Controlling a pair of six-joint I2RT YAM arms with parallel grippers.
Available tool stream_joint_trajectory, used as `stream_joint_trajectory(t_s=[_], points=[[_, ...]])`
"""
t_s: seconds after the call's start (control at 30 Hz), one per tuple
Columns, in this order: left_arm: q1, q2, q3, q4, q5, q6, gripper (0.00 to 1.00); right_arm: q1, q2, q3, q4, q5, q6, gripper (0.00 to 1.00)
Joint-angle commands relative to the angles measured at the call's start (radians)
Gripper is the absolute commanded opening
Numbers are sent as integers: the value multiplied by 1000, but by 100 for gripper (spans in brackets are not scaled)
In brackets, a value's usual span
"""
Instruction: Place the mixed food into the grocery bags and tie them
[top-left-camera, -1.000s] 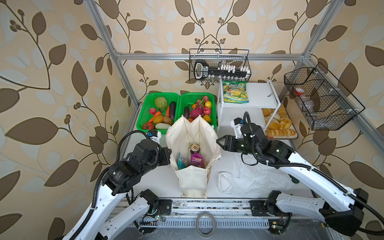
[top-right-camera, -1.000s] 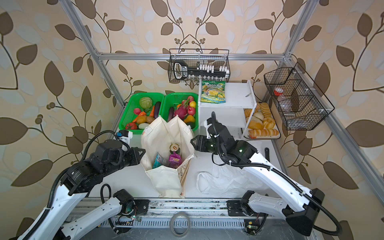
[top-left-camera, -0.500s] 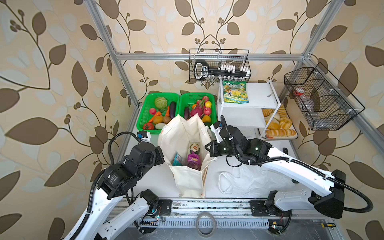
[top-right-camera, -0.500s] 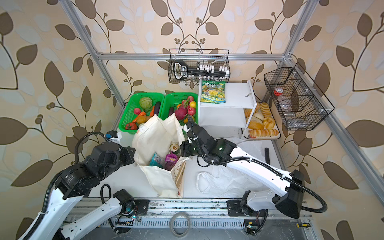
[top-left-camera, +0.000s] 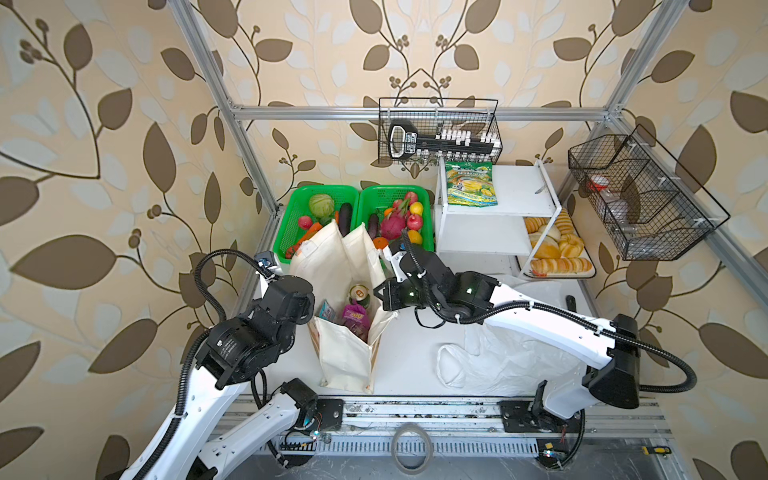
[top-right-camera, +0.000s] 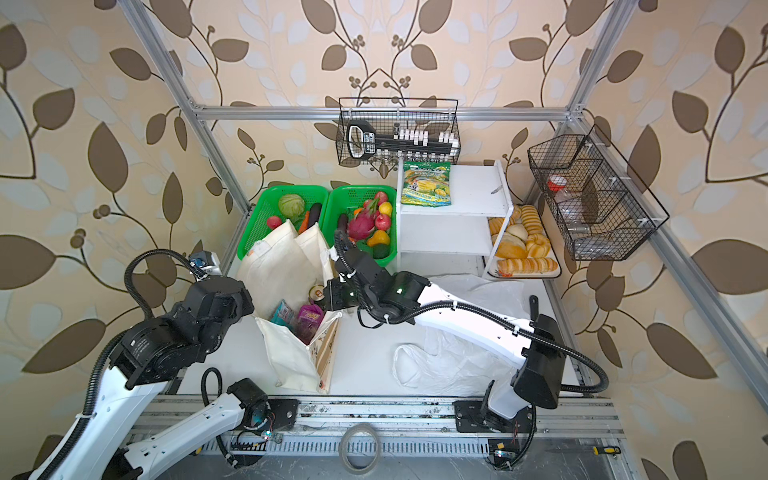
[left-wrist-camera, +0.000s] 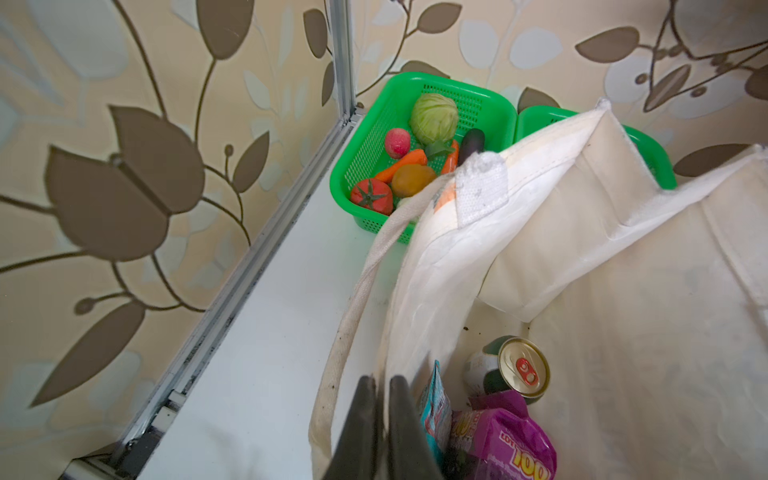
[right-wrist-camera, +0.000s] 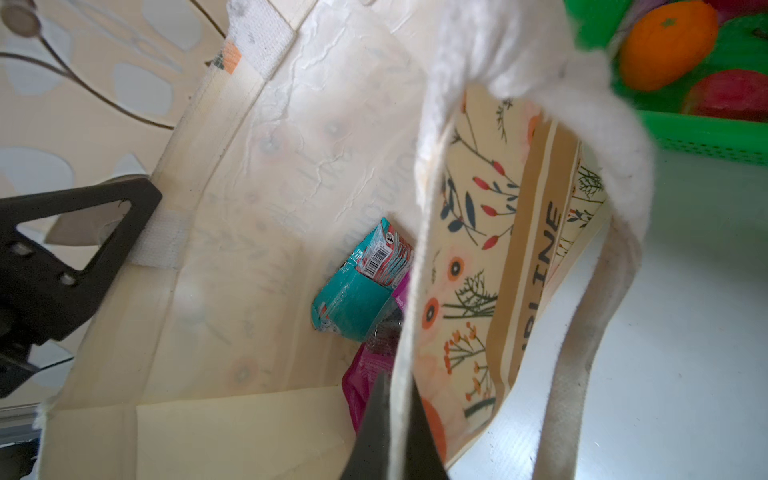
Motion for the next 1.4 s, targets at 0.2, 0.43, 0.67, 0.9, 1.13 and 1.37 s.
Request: stream_joint_trajectory(t_s=[0.2,0.43,0.67,0.9,1.13,1.37], points=[[72,-37,-34,264,-251,222,0,58,134,192,148,-65,15,0],[395,33,-33,337,23,273,0,62,209,246,204,-72,58,0],[558,135,47,365,84,323,0,68,301,375,197,-92,73,0],[622,192,117,392,38,381,0,89,423,558,163,-107,68,0],[719,263,170,391,130,405,0,92,512,675,169,-113,62,0],[1015,315,216,398,426,331,0,95,591,769,195,-105,66,0]])
